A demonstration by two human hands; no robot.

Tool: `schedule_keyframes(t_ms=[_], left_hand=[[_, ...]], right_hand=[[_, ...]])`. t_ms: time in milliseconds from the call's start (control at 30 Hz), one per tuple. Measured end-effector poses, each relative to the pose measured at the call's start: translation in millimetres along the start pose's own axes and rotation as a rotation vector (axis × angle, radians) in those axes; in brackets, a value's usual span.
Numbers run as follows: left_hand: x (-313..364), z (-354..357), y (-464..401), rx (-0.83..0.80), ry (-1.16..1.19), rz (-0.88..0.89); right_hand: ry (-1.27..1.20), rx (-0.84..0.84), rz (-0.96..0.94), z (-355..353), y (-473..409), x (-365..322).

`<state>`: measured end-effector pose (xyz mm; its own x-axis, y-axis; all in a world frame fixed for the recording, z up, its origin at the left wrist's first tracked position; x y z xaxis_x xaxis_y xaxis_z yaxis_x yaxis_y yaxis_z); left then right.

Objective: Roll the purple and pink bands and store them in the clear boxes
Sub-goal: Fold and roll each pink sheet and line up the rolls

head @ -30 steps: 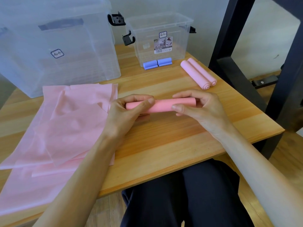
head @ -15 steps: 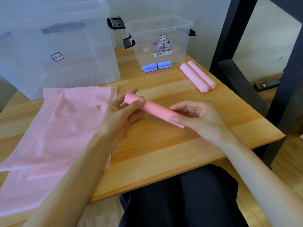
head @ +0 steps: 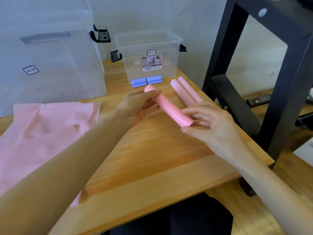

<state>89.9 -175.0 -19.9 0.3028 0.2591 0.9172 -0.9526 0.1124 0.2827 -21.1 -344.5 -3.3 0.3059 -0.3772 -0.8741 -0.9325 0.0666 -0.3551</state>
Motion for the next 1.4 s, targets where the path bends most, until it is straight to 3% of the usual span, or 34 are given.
schedule_keyframes(t_ms=[400,667,833,967,1400], left_hand=[[2,41,-76,0.036,-0.18,-0.087],[5,52,-99,0.029,-0.323,-0.032],[14,54,-107,0.015,-0.608,0.084],[18,54,-113,0.062,-0.783,0.182],[9,51,-102,0.023,-0.713,0.207]], right_hand=[[0.485,0.098,-0.17,-8,-49,17],[0.767,0.138,-0.312,-5,-58,21],[0.802,0.145,-0.4,-4,-61,23],[0.774,0.098,-0.364,0,-61,30],[0.8,0.031,-0.319,4,-58,38]])
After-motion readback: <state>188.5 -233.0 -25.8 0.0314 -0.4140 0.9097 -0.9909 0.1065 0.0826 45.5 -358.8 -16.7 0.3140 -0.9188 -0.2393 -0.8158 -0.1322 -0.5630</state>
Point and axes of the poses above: each hand's wrist, its own y-axis away from the middle knuckle, its own z-axis out of the palm, x = y × z, the point moved 7 cm from there along -y, towards the middle knuckle, and after that the axes turned 5 degrees about x, right-handed, at the moved point
